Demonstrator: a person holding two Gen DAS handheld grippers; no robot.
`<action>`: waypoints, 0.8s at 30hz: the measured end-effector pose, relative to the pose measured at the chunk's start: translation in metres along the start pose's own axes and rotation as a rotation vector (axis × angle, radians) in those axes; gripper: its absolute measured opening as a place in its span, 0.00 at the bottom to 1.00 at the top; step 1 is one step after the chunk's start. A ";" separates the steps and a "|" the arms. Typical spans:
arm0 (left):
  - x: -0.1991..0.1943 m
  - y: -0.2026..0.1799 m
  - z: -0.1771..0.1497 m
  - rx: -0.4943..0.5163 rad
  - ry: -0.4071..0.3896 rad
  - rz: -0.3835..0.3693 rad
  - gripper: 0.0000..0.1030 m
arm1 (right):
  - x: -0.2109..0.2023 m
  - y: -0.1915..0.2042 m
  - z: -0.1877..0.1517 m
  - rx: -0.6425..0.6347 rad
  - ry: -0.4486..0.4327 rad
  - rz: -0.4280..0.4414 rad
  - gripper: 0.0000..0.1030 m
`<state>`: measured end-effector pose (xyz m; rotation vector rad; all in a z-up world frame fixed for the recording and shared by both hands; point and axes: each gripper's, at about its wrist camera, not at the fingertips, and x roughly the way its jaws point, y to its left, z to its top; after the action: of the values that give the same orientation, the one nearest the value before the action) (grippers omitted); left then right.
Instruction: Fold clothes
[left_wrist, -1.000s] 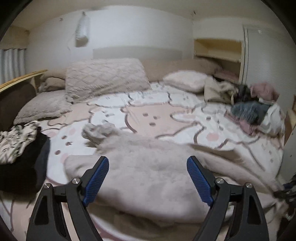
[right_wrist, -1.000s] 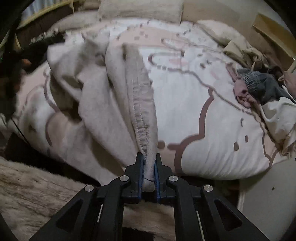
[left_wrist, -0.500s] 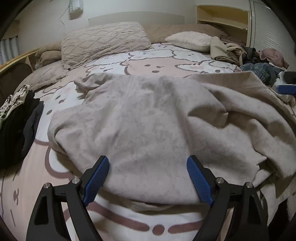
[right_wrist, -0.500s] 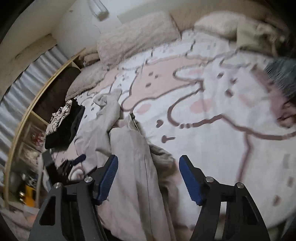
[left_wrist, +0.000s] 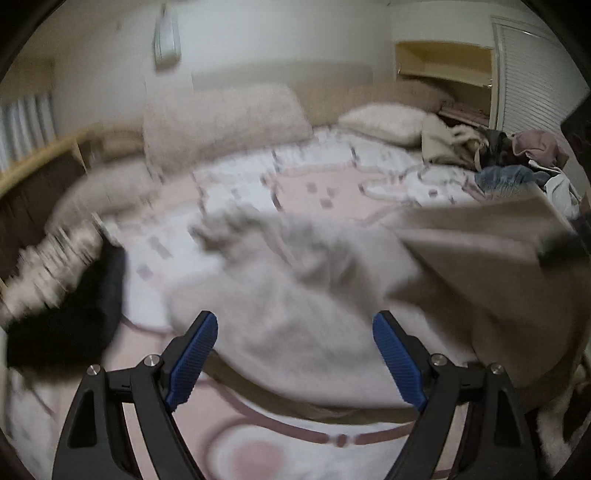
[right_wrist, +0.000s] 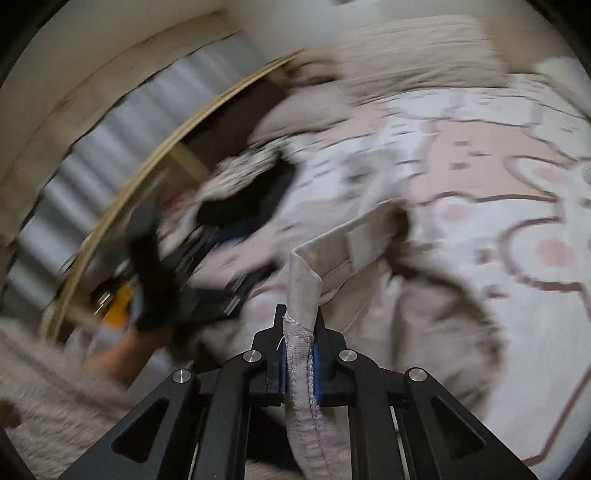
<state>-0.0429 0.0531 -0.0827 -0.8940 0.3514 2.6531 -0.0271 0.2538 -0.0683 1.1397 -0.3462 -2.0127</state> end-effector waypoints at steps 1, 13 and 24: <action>-0.007 0.005 0.004 0.015 -0.009 0.007 0.84 | 0.004 0.011 -0.004 -0.019 0.029 0.038 0.11; -0.035 -0.025 0.041 0.069 0.117 -0.277 0.84 | 0.033 0.064 -0.051 -0.064 0.195 0.152 0.11; 0.062 -0.113 0.012 0.290 0.512 -0.361 0.84 | 0.035 0.069 -0.058 -0.028 0.108 0.117 0.11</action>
<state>-0.0543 0.1743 -0.1266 -1.3785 0.6077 1.9625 0.0445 0.1904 -0.0831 1.1780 -0.3207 -1.8417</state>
